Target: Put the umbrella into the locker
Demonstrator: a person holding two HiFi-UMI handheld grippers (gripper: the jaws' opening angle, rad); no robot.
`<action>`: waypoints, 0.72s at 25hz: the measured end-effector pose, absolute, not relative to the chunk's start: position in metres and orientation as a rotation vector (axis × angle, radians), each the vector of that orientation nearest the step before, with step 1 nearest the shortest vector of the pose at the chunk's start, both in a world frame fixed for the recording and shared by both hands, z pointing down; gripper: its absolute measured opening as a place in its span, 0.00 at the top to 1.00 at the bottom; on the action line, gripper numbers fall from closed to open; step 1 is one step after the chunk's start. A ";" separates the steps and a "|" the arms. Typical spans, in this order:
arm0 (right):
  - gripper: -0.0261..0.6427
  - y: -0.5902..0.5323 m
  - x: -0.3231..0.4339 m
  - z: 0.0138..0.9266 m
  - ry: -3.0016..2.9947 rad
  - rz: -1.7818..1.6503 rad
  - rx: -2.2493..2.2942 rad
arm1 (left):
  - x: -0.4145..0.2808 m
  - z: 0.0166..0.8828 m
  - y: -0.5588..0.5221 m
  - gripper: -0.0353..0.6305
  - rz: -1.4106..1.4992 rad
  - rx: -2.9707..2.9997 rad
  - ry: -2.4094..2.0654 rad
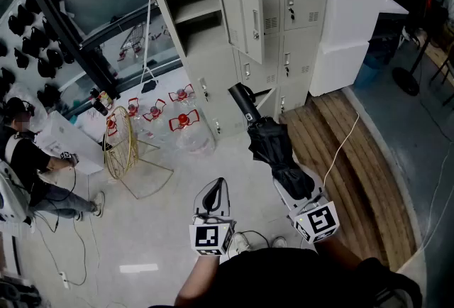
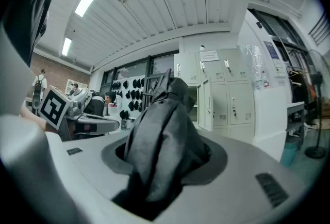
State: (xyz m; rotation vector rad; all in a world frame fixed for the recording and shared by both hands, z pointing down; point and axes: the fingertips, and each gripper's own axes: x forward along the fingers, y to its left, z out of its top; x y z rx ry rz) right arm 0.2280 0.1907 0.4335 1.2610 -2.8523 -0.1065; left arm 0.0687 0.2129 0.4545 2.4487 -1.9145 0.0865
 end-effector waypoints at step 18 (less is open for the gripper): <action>0.64 0.178 0.205 0.421 -2.911 -0.107 1.248 | 0.045 0.452 0.214 0.95 0.073 2.431 -1.971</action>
